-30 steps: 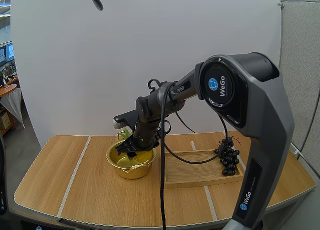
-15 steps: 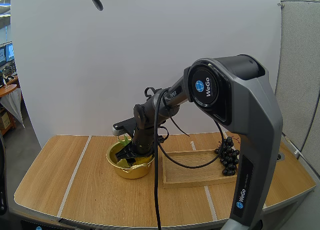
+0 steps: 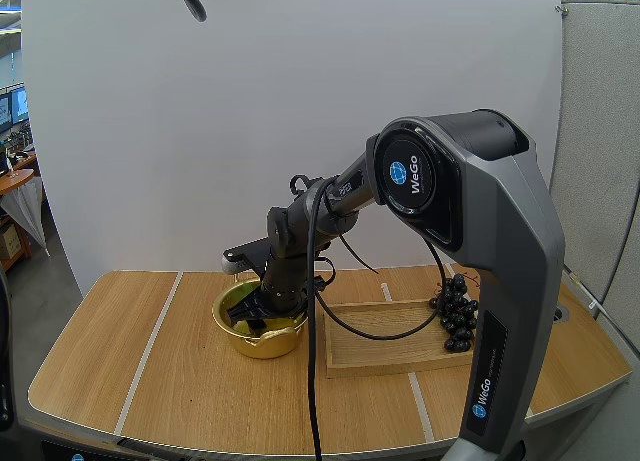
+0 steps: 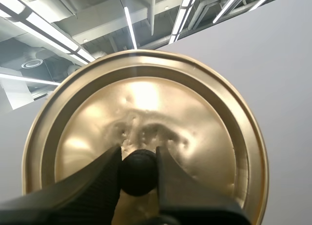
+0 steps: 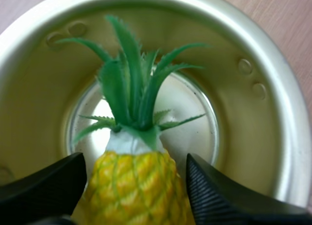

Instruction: Open the pot, put the pineapple inside, and close it

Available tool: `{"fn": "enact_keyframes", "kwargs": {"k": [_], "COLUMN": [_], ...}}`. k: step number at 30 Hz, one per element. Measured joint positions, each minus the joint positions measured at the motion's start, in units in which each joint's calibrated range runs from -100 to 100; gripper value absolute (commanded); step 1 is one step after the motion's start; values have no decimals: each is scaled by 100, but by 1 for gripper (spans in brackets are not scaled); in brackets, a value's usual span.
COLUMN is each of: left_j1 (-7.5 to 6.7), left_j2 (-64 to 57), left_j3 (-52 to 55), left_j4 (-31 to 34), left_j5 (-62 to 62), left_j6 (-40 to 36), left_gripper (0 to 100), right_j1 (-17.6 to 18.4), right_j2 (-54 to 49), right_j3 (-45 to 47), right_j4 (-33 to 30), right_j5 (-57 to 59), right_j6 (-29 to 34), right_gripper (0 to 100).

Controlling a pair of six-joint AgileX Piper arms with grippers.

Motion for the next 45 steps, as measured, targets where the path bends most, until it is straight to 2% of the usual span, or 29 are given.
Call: {"fn": "enact_keyframes", "kwargs": {"k": [10, 17, 28, 29, 34, 45], "left_j1": [0, 0, 0, 0, 0, 0], "left_j2": [0, 0, 0, 0, 0, 0], "left_j3": [0, 0, 0, 0, 0, 0], "left_j4": [0, 0, 0, 0, 0, 0], "left_j5": [0, 0, 0, 0, 0, 0], "left_j6": [0, 0, 0, 0, 0, 0], "left_gripper": [0, 0, 0, 0, 0, 0], "right_j1": [7, 7, 7, 7, 7, 7], "right_j2": [0, -717, -2612, -3114, -4181, -6131], "right_j3": [-16, -16, 31, 241, 922, 2118], "right_j4": [0, 0, 0, 0, -123, -226], "right_j5": [0, 87, 1016, 1122, 1234, 1605], "right_j6": [-16, -16, -7, -7, -7, -7], "right_gripper": [100, 100, 100, 100, 100, 100]}}
